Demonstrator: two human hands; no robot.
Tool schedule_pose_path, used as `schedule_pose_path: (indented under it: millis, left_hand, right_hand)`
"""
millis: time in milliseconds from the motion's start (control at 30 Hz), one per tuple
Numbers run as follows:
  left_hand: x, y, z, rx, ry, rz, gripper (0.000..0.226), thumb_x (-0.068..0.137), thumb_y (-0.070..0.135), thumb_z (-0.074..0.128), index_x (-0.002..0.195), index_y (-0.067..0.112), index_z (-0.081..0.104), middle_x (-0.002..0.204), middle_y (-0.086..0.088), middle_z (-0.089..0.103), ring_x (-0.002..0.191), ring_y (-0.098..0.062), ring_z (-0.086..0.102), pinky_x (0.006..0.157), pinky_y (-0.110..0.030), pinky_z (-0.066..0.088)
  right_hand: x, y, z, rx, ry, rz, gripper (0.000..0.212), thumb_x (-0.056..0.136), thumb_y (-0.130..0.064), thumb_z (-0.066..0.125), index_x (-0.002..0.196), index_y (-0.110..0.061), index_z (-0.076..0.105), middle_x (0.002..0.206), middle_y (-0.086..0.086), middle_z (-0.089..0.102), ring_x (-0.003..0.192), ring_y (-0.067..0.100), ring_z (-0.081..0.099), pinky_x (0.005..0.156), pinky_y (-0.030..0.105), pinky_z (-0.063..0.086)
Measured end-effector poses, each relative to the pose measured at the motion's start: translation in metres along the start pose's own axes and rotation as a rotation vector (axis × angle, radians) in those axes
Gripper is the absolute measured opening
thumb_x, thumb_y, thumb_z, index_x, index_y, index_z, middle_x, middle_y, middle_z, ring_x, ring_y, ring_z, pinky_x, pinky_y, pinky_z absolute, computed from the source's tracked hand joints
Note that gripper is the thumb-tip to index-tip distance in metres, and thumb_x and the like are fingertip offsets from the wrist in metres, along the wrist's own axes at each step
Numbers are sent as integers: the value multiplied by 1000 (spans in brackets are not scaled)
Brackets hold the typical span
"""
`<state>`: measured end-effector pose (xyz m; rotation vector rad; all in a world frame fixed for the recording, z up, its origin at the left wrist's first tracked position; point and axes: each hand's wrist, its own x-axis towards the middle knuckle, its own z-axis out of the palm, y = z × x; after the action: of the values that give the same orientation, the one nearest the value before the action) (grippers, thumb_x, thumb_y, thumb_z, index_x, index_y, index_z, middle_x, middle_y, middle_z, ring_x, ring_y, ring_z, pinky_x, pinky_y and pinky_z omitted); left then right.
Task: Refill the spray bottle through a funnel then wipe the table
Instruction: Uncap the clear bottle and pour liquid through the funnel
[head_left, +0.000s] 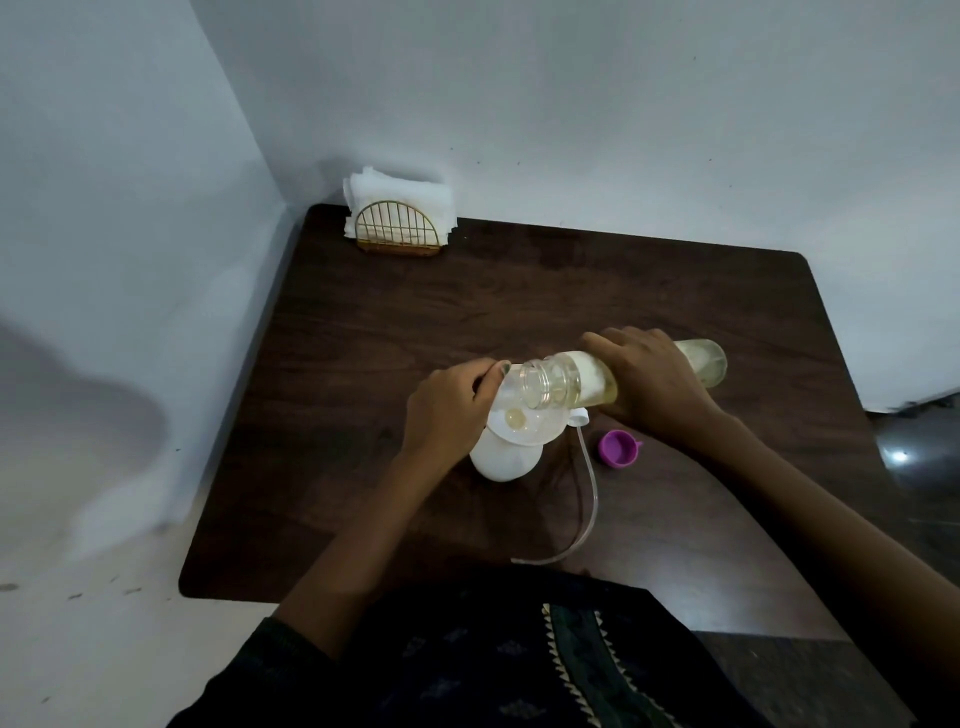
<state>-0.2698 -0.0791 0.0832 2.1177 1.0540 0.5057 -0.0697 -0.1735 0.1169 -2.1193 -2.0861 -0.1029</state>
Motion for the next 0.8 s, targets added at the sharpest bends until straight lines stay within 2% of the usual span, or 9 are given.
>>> schedule_pose_path:
  millis: [333,633,800]
  left_hand:
    - [-1,1,-3,-6,-6,-1,34,98,35,44,74,18,61,54,7,50,51,-12,50,50,-32,40]
    - [-1,1,-3,-5,-9,0,34,98,36,44,76,17,63,54,7,51,52,-11,51,51,-32,41]
    - [-1,3,-4,14,-9,-3,33,98,35,44,71,21,57,52,10,46,49,-9,46,48,-24,29]
  right_hand:
    - [1,-1,0,-1,6,2,43,59,-23,82,95,-14,59,76,4,61,67,29,58,62,35,39]
    - [1,-2,-1,3,17,-5,45,59,-23,83,96,-13,60,77,4,62,68,29,59,63,33,36]
    - [0,-2,0,3,17,-7,46,59,-23,82,98,-13,60,78,6,63,68,31,59,63,36,40]
